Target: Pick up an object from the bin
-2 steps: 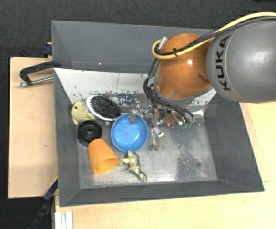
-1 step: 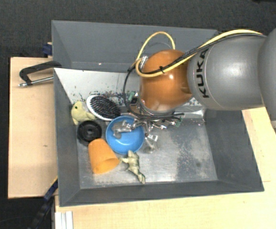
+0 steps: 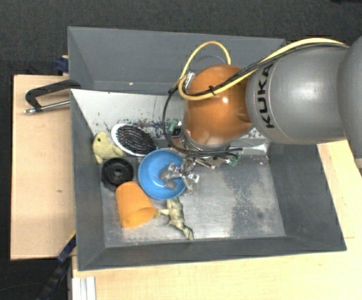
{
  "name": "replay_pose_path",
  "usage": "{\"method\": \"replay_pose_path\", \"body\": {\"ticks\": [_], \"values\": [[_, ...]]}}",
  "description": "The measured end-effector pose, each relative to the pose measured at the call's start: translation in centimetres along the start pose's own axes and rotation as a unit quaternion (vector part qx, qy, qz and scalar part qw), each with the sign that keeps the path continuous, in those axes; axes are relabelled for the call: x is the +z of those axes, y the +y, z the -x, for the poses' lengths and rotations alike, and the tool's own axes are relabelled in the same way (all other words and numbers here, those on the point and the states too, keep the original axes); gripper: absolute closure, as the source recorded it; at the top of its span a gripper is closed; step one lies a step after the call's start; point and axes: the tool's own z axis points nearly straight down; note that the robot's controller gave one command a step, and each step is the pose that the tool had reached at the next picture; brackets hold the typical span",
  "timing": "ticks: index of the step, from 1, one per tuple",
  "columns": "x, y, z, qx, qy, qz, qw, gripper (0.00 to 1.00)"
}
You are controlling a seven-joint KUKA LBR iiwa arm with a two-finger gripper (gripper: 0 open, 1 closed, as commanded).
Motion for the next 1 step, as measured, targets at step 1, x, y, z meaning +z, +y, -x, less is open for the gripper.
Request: {"method": "replay_pose_path", "body": {"ticks": [1], "values": [[-21.3,-1.68,0.15,-0.034,-0.0062,-0.008,0.9994,1.0]]}}
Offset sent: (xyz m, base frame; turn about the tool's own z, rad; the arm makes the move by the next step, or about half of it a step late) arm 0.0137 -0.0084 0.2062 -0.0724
